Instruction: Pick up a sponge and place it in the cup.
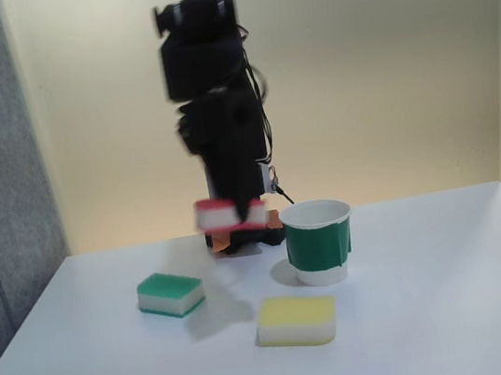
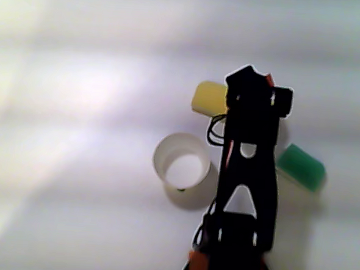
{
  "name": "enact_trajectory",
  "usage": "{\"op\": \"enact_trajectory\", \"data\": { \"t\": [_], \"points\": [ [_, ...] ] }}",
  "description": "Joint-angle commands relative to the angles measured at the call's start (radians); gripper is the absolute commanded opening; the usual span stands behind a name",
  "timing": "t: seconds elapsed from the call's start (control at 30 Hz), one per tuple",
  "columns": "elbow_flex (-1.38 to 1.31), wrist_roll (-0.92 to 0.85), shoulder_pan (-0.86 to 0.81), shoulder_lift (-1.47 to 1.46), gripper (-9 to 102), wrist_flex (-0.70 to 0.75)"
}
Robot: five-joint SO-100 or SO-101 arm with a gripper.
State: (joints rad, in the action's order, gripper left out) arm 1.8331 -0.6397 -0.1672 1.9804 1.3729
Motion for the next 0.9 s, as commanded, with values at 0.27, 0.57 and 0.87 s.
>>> {"op": "enact_trajectory", "data": {
  "t": [0.27, 0.57, 0.87],
  "points": [
    [0.138, 0.465, 0.268, 0.259, 0, 0.040],
    [0.262, 0.732, 0.508, 0.350, 0, -0.020],
    [0.373, 0.773, 0.615, 0.442, 0, -0.057]
  ]
}}
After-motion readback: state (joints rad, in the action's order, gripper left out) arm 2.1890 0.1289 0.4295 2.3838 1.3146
